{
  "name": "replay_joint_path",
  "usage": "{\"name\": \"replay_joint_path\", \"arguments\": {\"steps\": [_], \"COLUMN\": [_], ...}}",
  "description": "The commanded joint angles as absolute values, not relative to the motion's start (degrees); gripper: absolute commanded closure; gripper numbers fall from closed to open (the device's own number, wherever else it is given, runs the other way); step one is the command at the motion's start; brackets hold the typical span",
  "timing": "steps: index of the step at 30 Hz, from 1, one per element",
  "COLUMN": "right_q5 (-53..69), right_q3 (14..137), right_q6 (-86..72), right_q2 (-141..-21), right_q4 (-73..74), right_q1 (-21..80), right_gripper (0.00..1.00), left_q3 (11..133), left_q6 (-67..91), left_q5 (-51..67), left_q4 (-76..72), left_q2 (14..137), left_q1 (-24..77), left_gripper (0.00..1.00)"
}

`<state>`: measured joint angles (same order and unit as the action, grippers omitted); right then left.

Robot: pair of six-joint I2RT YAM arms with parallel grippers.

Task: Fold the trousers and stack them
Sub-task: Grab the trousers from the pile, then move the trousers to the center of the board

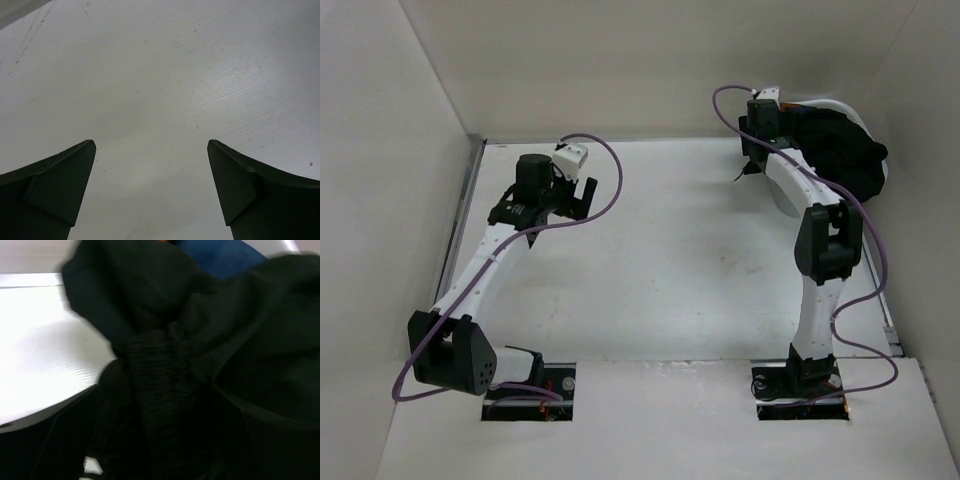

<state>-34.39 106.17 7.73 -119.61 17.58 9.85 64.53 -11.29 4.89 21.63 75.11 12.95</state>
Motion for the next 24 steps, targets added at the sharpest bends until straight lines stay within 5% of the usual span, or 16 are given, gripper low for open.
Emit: {"name": "replay_joint_path", "arguments": {"steps": [1, 5, 8, 19, 24], "right_q5": [-43.86, -42.37, -40.97, -41.66, -34.22], "right_q3": [104.78, 101.7, 100.73, 107.65, 117.05], "right_q6": [5.28, 3.35, 2.02, 11.23, 18.62], "right_q2": [-117.52, -112.96, -108.13, -90.54, -87.36], "right_q4": [18.03, 16.88, 15.65, 4.06, -5.52], "right_q1": [6.82, 4.88, 4.61, 8.56, 22.59], "right_gripper": [0.31, 0.8, 0.97, 1.0, 1.0], "left_q3": [64.42, 64.42, 64.42, 65.13, 63.02], "left_q6": [-10.9, -10.99, -10.99, -11.16, -7.57], "left_q5": [5.71, 5.54, 4.93, 3.78, 4.04], "left_q4": [20.66, 20.39, 20.39, 19.51, 19.25], "left_q2": [74.09, 73.74, 73.3, 69.44, 65.4], "left_q1": [11.47, 10.85, 10.68, 8.31, 3.31], "left_gripper": [0.0, 0.0, 0.0, 0.0, 0.0]}}
